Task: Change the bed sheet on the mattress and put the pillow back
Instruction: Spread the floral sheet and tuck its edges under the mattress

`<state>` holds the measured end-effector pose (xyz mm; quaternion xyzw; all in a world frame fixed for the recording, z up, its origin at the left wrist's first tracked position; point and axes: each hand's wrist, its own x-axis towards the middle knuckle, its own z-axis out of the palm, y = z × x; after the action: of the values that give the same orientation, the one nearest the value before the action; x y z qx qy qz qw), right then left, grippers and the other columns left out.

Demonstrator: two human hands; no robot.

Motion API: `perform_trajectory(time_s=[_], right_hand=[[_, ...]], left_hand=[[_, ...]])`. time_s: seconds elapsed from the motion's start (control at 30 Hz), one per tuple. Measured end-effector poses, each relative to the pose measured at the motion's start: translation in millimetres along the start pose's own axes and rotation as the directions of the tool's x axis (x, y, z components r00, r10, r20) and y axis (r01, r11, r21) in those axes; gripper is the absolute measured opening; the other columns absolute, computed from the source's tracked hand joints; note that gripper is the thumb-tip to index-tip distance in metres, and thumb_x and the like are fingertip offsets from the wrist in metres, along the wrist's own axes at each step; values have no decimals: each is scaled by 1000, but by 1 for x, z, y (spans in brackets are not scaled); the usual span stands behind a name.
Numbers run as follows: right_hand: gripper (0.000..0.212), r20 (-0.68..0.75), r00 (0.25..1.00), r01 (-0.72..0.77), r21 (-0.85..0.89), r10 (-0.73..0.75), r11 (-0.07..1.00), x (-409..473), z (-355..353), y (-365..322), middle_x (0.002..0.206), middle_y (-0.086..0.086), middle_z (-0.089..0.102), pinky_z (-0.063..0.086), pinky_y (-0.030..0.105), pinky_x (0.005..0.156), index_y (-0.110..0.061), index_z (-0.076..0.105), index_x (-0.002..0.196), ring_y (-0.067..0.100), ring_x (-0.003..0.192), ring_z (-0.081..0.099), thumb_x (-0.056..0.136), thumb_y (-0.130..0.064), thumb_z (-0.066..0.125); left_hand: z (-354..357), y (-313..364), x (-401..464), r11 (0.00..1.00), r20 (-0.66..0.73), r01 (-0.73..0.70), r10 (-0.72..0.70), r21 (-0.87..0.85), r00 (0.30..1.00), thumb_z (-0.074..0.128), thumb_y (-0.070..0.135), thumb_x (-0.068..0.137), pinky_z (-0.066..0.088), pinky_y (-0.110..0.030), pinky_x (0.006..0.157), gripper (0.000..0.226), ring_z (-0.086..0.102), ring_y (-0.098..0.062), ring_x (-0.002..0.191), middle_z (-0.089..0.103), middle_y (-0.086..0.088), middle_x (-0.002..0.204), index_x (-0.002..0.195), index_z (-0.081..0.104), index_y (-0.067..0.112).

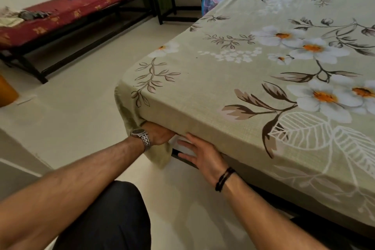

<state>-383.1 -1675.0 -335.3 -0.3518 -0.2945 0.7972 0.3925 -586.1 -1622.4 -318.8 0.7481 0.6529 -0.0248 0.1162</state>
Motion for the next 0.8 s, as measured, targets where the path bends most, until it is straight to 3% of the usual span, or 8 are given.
perform_trajectory(time_s=[0.17,0.23,0.3,0.4,0.47,0.6,0.7,0.8], right_hand=[[34,-48,997,64,132,-58,989,5,3,9,130,-1,71,54,48,104,-15,70,130,16,123,65,96,-15,65],[32,-68,997,47,160,-37,986,5,4,8,127,2,73,53,49,104,-9,71,127,17,118,68,96,-13,64],[30,-94,995,48,173,-32,984,6,2,9,126,3,73,54,50,104,-7,72,124,19,116,70,95,-11,64],[29,-104,994,49,132,-35,990,5,-1,11,127,3,72,55,50,102,-10,73,123,19,116,70,95,-13,65],[31,-97,995,50,111,-40,992,5,-2,11,128,2,72,55,49,101,-11,72,126,19,117,69,96,-14,65],[29,-78,996,57,102,-49,993,6,-1,9,128,2,72,57,47,97,-11,72,125,19,118,69,98,-12,61],[25,-72,997,46,98,-39,994,7,-3,9,127,3,73,55,49,101,-11,76,119,21,119,69,100,-11,58],[23,-78,996,42,71,-36,997,6,-3,8,119,2,76,53,51,104,-16,80,111,21,117,70,100,-12,60]], left_hand=[[-4,-10,-42,992,201,118,-125,48,972,33,46,108,32,-36,118,52,48,-24,133,49,-7,151,150,44,17],[-6,-22,-64,968,282,141,-198,208,939,35,43,108,20,-37,124,63,28,-30,150,26,-9,165,159,23,9],[-7,-35,-80,981,353,178,-195,81,915,33,39,109,10,-35,128,65,8,-25,157,9,-4,170,164,9,12],[-4,-47,-93,934,89,152,-130,-323,987,37,31,98,44,-35,112,46,55,-10,131,60,16,139,137,61,36],[-1,-56,-86,797,-125,164,-287,-582,950,39,23,91,55,-39,98,43,68,-9,106,75,16,108,106,78,32],[1,-92,-38,382,-62,188,-555,-905,829,54,9,77,55,-49,100,32,69,-29,108,79,-2,102,83,81,24],[3,-99,-18,415,-51,230,-566,-880,823,55,7,75,54,-46,97,31,65,-31,110,76,-4,103,91,78,20],[1,-106,-8,459,-122,234,-622,-857,773,48,4,85,48,-32,74,30,65,-27,100,69,3,100,104,66,19]])
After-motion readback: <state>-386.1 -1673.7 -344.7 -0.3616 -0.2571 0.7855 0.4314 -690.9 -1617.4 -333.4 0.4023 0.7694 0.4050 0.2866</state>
